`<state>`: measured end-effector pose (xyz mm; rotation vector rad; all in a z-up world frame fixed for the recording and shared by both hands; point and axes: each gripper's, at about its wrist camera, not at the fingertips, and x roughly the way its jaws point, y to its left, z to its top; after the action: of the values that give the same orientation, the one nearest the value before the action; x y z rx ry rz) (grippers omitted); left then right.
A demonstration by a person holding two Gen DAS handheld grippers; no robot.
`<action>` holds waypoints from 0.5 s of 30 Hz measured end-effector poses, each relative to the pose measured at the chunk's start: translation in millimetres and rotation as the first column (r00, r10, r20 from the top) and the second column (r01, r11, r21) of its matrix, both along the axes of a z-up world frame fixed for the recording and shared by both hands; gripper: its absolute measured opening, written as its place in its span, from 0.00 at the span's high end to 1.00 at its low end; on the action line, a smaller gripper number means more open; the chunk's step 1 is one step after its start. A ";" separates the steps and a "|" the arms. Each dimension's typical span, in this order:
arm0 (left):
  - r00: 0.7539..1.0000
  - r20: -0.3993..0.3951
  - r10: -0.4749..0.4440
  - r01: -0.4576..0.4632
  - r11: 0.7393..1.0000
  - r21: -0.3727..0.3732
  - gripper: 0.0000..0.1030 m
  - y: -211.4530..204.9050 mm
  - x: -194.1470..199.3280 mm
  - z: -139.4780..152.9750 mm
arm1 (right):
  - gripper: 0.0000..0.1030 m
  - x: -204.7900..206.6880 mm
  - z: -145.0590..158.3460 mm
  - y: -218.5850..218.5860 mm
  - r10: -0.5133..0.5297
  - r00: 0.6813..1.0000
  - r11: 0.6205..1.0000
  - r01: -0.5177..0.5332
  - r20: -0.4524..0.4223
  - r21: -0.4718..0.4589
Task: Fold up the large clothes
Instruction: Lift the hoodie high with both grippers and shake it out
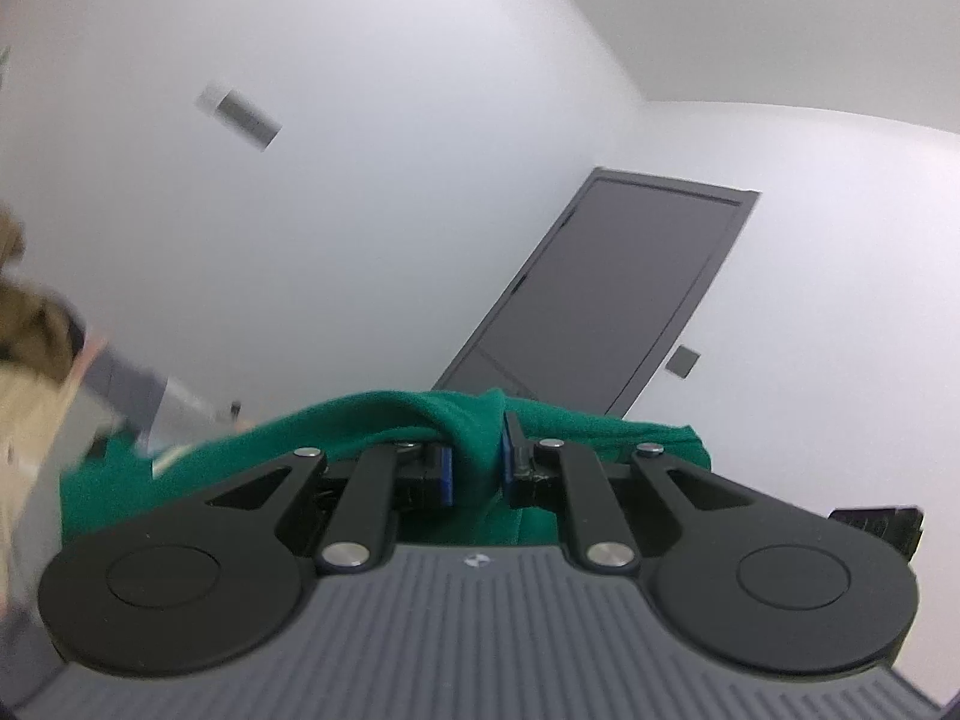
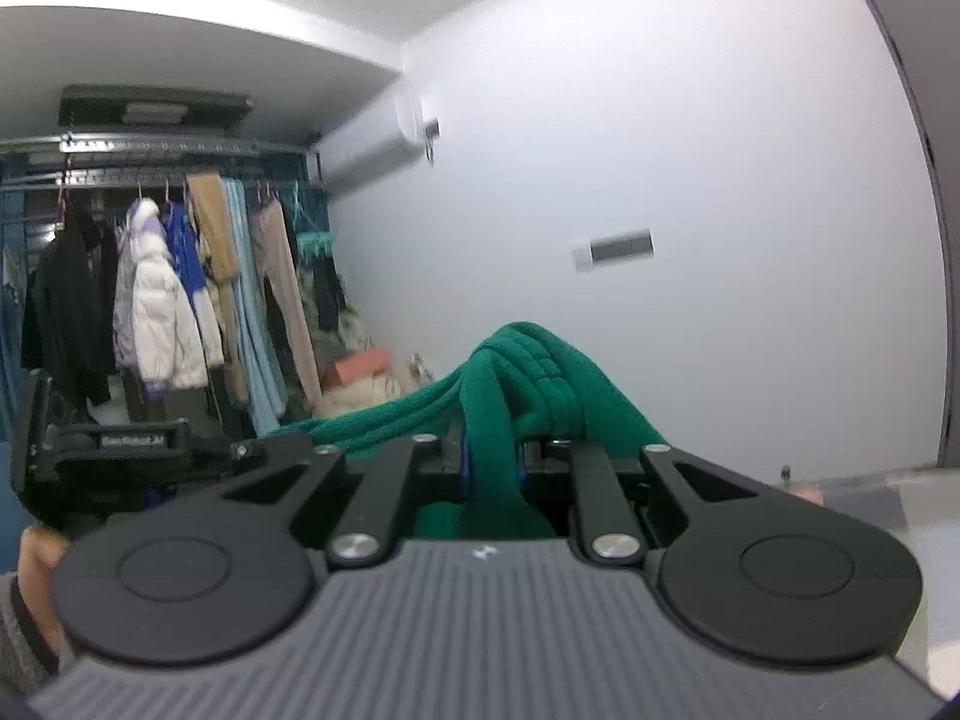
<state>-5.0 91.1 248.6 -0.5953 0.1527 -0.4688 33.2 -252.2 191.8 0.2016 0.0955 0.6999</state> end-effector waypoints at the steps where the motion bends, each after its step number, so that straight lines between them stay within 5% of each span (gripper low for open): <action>1: 1.000 0.023 0.003 -0.003 1.000 0.019 0.84 -1.8 -1.3 16.8 | 0.84 -1.2 11.2 -0.2 -0.002 1.000 1.000 0.002 0.017 0.005; 11: 0.983 0.183 0.006 -0.031 0.990 0.136 0.84 -16.5 14.6 184.9 | 0.85 18.7 126.5 -15.4 -0.046 0.986 0.997 0.037 0.158 0.061; 15: 0.982 0.187 0.012 -0.043 0.985 0.166 0.84 -22.2 47.2 227.4 | 0.86 44.0 161.1 -18.5 -0.088 0.981 0.996 0.081 0.173 0.049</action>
<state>42.2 68.9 476.0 -0.3841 0.0065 -0.4764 77.2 -270.7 352.9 0.1822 -0.0956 0.6327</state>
